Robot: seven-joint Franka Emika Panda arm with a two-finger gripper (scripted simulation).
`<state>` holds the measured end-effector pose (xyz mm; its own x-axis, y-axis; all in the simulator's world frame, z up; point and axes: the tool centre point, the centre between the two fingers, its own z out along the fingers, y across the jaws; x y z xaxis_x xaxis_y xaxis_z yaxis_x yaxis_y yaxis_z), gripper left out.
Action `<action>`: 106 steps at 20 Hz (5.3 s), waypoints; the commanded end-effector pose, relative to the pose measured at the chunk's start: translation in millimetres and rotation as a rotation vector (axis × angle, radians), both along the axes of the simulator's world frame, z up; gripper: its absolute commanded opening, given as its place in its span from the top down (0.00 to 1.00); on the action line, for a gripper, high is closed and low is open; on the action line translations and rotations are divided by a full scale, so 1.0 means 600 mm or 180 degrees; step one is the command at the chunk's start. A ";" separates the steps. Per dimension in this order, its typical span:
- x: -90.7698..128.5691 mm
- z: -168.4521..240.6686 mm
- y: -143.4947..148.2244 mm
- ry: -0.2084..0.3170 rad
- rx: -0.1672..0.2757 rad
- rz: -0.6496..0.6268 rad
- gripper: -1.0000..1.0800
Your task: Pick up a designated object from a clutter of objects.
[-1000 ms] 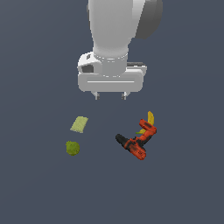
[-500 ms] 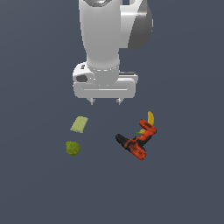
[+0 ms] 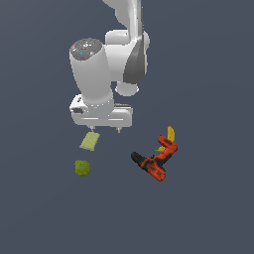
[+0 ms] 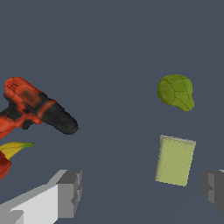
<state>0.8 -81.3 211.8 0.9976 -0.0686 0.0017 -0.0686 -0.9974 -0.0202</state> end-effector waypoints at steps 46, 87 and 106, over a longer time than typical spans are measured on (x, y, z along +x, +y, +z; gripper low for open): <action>-0.129 -0.337 -0.198 0.0014 -0.0062 -0.0456 1.00; -0.004 0.029 -0.056 0.0016 -0.0074 -0.0464 1.00; 0.101 0.299 0.051 0.0015 -0.0066 -0.0457 1.00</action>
<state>57.5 -54.6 380.6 0.9776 -0.2105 -0.0005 -0.2105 -0.9776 0.0015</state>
